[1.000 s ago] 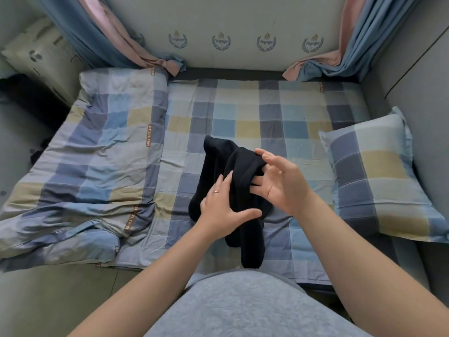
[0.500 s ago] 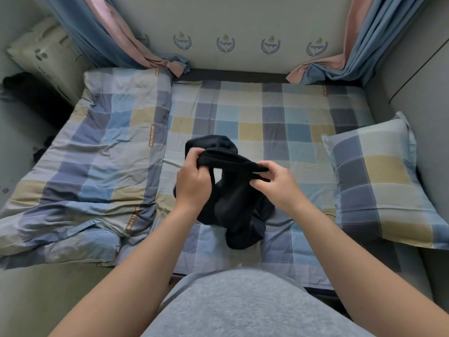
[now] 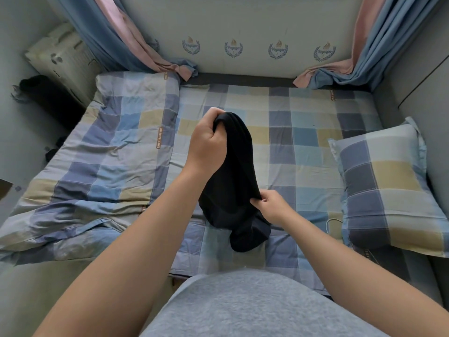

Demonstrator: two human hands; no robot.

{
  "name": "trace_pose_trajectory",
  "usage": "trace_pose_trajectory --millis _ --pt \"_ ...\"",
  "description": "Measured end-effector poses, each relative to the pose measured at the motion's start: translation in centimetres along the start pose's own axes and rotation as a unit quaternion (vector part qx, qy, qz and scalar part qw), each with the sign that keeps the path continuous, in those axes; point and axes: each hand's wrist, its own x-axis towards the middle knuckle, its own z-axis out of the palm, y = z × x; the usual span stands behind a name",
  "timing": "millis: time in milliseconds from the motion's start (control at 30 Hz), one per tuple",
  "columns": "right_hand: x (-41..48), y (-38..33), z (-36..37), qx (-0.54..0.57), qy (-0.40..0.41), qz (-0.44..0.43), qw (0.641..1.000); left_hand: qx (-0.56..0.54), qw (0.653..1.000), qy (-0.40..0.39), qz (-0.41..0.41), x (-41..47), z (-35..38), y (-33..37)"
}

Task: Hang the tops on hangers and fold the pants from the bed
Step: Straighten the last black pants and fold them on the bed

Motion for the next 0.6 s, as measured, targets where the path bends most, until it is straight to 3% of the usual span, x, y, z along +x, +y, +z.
trace_pose_trajectory --millis 133,267,367,500,600 --pt "-0.5 0.2 -0.3 0.078 -0.015 0.009 0.997 0.054 0.997 -0.027 -0.046 1.0 -0.3 -1.4" --pt "-0.9 -1.2 -1.0 0.209 0.025 0.012 0.977 0.119 0.976 -0.13 -0.129 0.6 0.1 -3.4" --pt "-1.2 -3.1 -2.2 0.287 0.071 -0.001 0.955 0.103 0.96 -0.193 -0.176 -1.5 1.0 -4.7" --pt "-2.0 -5.2 -4.0 0.319 0.099 -0.015 0.943 0.075 0.913 -0.323 -0.237 -5.0 1.6 -6.1" --pt "-3.1 -6.8 -4.6 0.341 0.104 -0.039 0.934 0.051 0.907 -0.34 -0.242 -7.0 2.6 -6.3"
